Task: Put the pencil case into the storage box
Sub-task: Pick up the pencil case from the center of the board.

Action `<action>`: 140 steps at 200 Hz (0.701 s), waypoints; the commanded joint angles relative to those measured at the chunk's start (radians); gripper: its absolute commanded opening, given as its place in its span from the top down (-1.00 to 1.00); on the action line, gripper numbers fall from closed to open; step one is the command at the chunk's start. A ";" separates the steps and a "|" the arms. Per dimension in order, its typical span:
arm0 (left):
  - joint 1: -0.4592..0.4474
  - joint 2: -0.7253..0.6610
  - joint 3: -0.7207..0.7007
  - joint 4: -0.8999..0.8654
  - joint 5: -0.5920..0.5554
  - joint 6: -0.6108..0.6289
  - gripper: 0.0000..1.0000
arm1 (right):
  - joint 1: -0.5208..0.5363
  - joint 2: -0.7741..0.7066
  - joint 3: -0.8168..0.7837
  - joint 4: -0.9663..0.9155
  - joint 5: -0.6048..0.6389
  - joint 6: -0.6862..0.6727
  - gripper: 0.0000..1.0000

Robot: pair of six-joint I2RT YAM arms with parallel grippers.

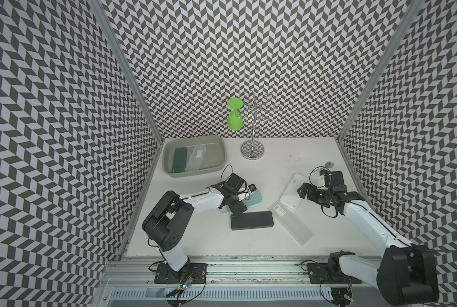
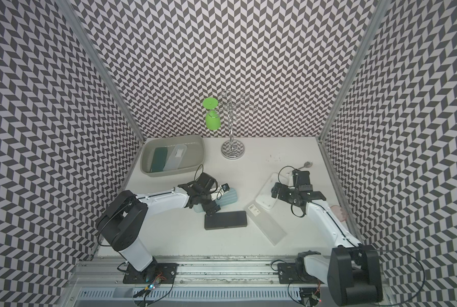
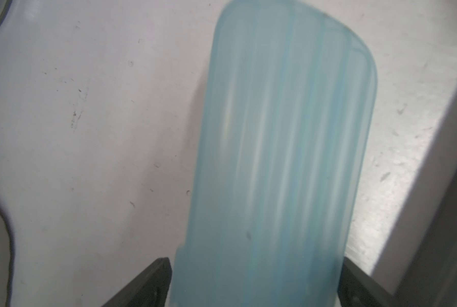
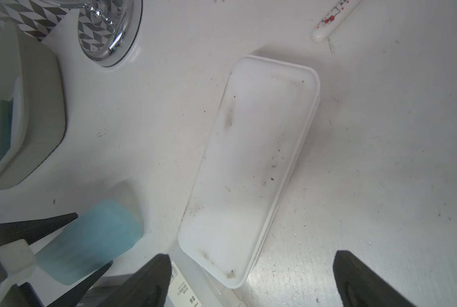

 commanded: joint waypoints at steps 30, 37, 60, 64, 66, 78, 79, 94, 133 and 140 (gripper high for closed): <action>0.002 -0.021 0.078 -0.049 0.014 0.024 -1.00 | -0.007 -0.010 0.018 0.013 0.013 -0.010 -0.99; 0.002 -0.018 0.082 -0.051 0.024 0.029 -0.99 | -0.006 -0.008 0.017 0.015 0.012 -0.009 -0.99; 0.006 0.008 0.079 -0.040 0.051 0.038 -1.00 | -0.006 -0.005 0.014 0.021 0.007 -0.003 -0.99; 0.009 0.012 0.076 -0.033 0.054 0.041 -1.00 | -0.006 -0.005 0.015 0.021 0.005 -0.002 -0.99; 0.011 0.015 0.073 -0.027 0.055 0.041 -1.00 | -0.007 -0.004 0.016 0.021 0.004 -0.001 -0.99; 0.025 0.028 0.063 -0.006 0.074 0.042 -0.99 | -0.006 -0.007 0.018 0.020 0.004 -0.002 -0.99; 0.026 0.029 0.063 -0.006 0.075 0.042 -0.99 | -0.007 -0.006 0.019 0.020 0.004 -0.002 -0.99; 0.031 0.045 0.069 -0.011 0.087 0.050 -1.00 | -0.006 -0.007 0.022 0.014 0.007 -0.006 -0.99; 0.045 0.075 0.054 0.020 0.120 0.050 -1.00 | -0.006 -0.012 0.011 0.012 0.006 -0.006 -0.99; 0.052 0.084 0.061 0.023 0.123 0.049 -1.00 | -0.006 -0.012 0.009 0.013 0.004 -0.005 -0.99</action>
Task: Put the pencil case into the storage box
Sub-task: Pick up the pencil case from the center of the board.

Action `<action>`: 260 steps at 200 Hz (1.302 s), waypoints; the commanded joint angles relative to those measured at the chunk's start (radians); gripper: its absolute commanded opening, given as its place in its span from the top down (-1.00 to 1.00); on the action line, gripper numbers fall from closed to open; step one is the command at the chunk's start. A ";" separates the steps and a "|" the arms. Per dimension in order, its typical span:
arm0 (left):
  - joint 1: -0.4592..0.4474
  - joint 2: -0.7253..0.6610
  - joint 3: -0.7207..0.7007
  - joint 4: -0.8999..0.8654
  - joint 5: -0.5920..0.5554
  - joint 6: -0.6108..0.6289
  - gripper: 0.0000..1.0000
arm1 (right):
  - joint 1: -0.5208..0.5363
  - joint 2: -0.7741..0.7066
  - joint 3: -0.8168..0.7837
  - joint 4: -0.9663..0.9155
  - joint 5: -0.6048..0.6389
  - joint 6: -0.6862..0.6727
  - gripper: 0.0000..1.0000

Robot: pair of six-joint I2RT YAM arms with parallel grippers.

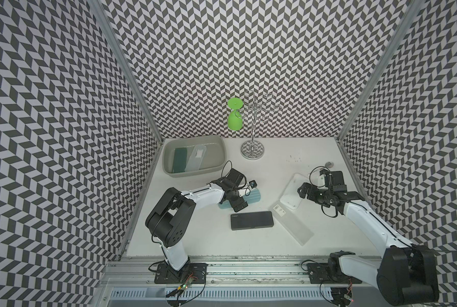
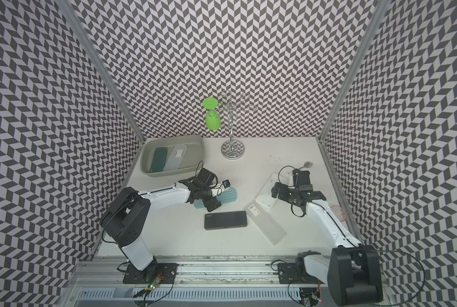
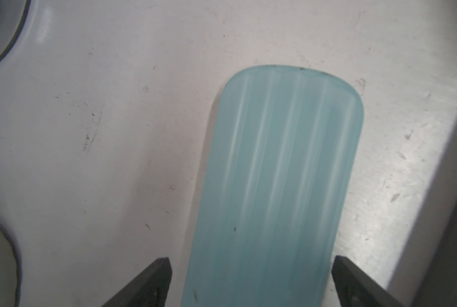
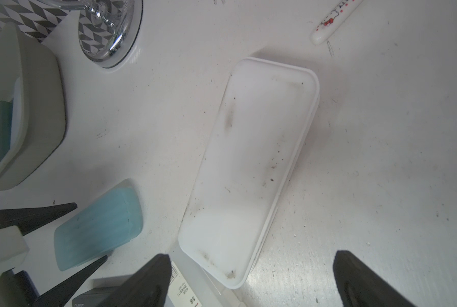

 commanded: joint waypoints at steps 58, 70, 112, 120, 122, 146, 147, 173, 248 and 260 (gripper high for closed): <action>0.030 0.110 0.041 0.025 0.061 0.000 -0.86 | -0.006 -0.007 0.019 0.012 0.003 -0.018 -0.99; 0.030 0.109 0.039 0.024 0.050 -0.008 -0.76 | -0.006 -0.010 0.021 0.010 0.006 -0.021 -0.99; 0.039 0.084 0.031 0.003 0.046 -0.047 -0.52 | -0.006 -0.006 0.019 0.016 0.009 -0.024 -0.99; 0.042 0.079 0.036 -0.006 0.046 -0.061 -0.51 | -0.007 -0.004 0.019 0.018 0.010 -0.025 -0.99; 0.043 0.079 0.038 -0.008 0.045 -0.064 -0.51 | -0.006 -0.003 0.019 0.019 0.009 -0.025 -0.99; 0.052 0.057 0.085 -0.051 0.032 -0.105 -0.51 | -0.006 0.002 0.022 0.021 0.011 -0.025 -0.99; 0.052 0.056 0.088 -0.053 0.031 -0.107 -0.51 | -0.006 0.002 0.022 0.022 0.012 -0.025 -0.99; 0.082 0.021 0.184 -0.102 0.030 -0.168 -0.53 | -0.007 0.011 0.030 0.024 0.015 -0.024 -0.99; 0.258 0.051 0.504 -0.108 -0.104 -0.262 -0.59 | -0.007 0.046 0.043 0.033 0.014 -0.047 -0.99; 0.297 0.081 0.554 -0.082 -0.148 -0.290 -0.59 | -0.007 0.052 0.039 0.036 0.009 -0.050 -0.99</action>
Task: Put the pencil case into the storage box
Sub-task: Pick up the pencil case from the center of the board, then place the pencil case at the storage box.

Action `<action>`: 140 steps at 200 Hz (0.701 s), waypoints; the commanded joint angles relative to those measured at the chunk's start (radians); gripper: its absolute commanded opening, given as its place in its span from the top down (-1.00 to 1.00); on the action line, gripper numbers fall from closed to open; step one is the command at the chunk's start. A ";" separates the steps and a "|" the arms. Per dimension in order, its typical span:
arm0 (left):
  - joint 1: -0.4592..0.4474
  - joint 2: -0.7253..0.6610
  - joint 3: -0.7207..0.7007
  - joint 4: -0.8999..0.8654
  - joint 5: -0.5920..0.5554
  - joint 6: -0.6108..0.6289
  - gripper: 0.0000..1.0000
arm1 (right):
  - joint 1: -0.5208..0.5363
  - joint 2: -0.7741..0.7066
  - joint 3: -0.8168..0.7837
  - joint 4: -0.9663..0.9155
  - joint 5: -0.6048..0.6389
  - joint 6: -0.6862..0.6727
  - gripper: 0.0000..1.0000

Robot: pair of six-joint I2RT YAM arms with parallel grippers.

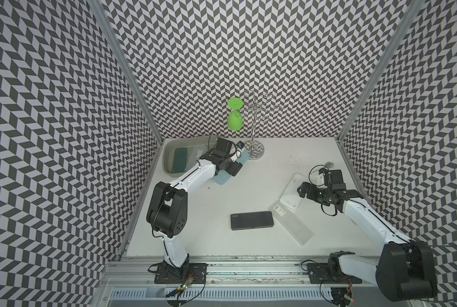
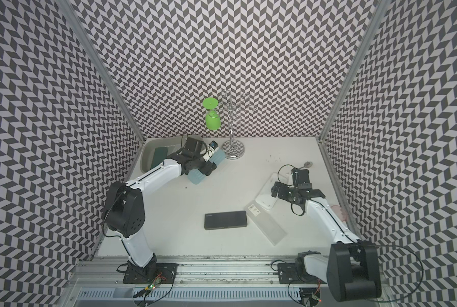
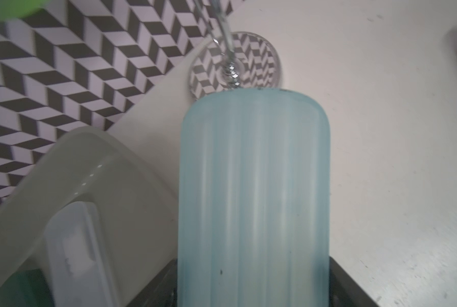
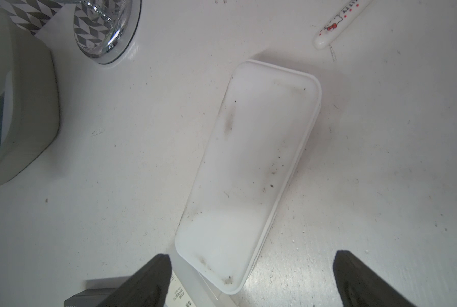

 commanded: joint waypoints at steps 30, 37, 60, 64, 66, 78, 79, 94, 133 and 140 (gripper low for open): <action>0.156 0.126 0.200 0.139 -0.166 -0.123 -0.61 | -0.008 0.032 0.009 0.036 -0.001 -0.031 -0.99; 0.172 0.164 0.234 0.154 -0.176 -0.141 -0.62 | -0.009 0.038 0.009 0.034 -0.004 -0.031 -0.99; 0.207 0.288 0.336 0.198 -0.190 -0.183 -0.63 | -0.008 0.044 0.018 0.022 -0.006 -0.038 -0.99; 0.210 0.310 0.354 0.200 -0.191 -0.189 -0.63 | -0.008 0.044 0.018 0.021 -0.006 -0.038 -0.99; 0.211 0.319 0.364 0.200 -0.190 -0.193 -0.63 | -0.008 0.043 0.019 0.020 -0.005 -0.038 -0.99; 0.218 0.377 0.413 0.197 -0.188 -0.216 -0.63 | -0.007 0.042 0.020 0.019 -0.002 -0.038 -0.99; 0.218 0.382 0.416 0.197 -0.188 -0.219 -0.63 | -0.007 0.042 0.020 0.019 -0.002 -0.038 -0.99; 0.225 0.429 0.446 0.203 -0.197 -0.266 -0.63 | -0.008 0.041 0.020 0.016 0.000 -0.038 -0.99; 0.231 0.485 0.456 0.209 -0.174 -0.390 -0.63 | -0.007 0.037 0.018 0.010 0.009 -0.034 -0.99; 0.227 0.491 0.455 0.201 -0.175 -0.406 -0.63 | -0.008 0.036 0.020 0.010 0.012 -0.033 -0.99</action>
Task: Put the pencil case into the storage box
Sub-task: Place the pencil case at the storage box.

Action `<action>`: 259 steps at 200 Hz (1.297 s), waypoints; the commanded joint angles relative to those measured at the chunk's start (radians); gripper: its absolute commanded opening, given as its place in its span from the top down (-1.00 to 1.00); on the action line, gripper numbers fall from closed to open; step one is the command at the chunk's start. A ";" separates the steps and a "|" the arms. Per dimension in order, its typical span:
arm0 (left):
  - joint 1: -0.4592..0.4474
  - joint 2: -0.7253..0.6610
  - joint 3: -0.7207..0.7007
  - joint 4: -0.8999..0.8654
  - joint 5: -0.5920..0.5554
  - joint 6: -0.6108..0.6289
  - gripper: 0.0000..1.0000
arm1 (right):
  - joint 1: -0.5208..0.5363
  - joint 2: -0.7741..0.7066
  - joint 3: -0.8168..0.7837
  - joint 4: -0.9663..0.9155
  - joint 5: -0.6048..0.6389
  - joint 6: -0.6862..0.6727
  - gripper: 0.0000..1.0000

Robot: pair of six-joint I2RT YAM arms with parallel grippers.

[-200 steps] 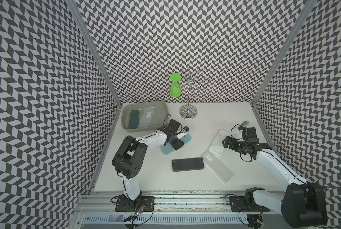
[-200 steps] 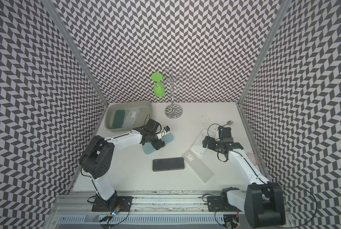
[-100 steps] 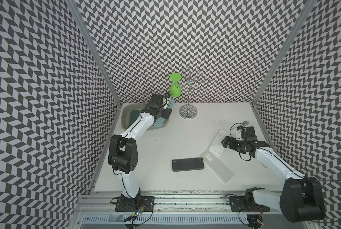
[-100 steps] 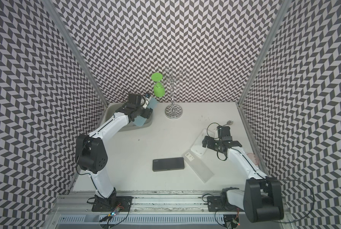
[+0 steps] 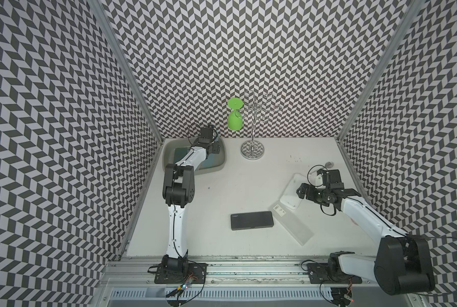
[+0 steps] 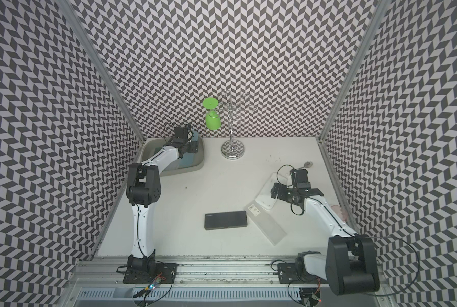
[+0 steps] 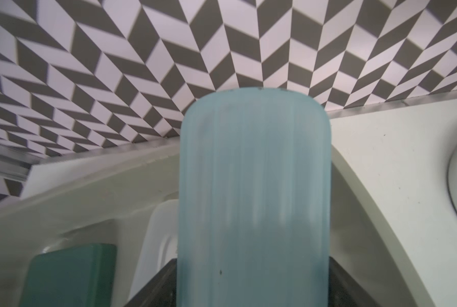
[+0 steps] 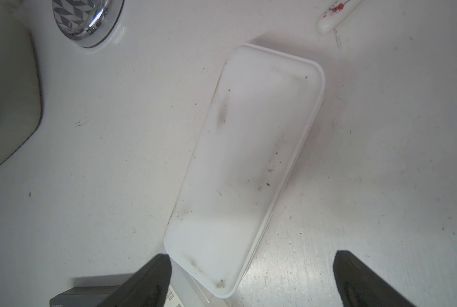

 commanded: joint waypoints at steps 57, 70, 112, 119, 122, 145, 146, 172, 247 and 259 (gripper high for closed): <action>0.002 -0.023 -0.035 0.016 -0.060 -0.138 -0.73 | -0.007 0.013 0.044 0.005 0.010 -0.004 -0.99; 0.007 -0.025 -0.050 0.020 -0.047 -0.123 -0.76 | -0.007 0.016 0.048 0.003 0.009 -0.001 -0.99; 0.012 -0.049 -0.114 0.025 -0.046 -0.108 -0.92 | -0.007 0.020 0.062 -0.006 0.010 -0.002 -0.99; 0.014 -0.056 -0.126 0.023 -0.053 -0.107 -0.92 | -0.007 0.021 0.064 -0.005 0.010 -0.002 -0.99; 0.014 -0.059 -0.131 0.023 -0.058 -0.106 -0.93 | -0.007 0.021 0.065 -0.006 0.011 -0.001 -0.99; 0.030 -0.085 -0.175 0.017 -0.090 -0.112 -0.93 | -0.007 0.018 0.069 -0.008 0.011 0.001 -0.99; 0.030 -0.088 -0.178 0.018 -0.091 -0.113 -0.93 | -0.007 0.018 0.069 -0.008 0.011 0.001 -0.99; 0.044 -0.168 -0.247 0.076 -0.102 -0.104 -0.99 | -0.007 0.017 0.070 -0.005 0.006 0.005 -0.99; 0.109 -0.446 -0.316 0.093 -0.152 -0.132 -1.00 | 0.006 0.121 0.172 0.051 -0.033 -0.007 -0.99; 0.144 -0.474 -0.362 0.104 -0.159 -0.144 -1.00 | 0.019 0.171 0.217 0.070 -0.054 -0.007 -0.99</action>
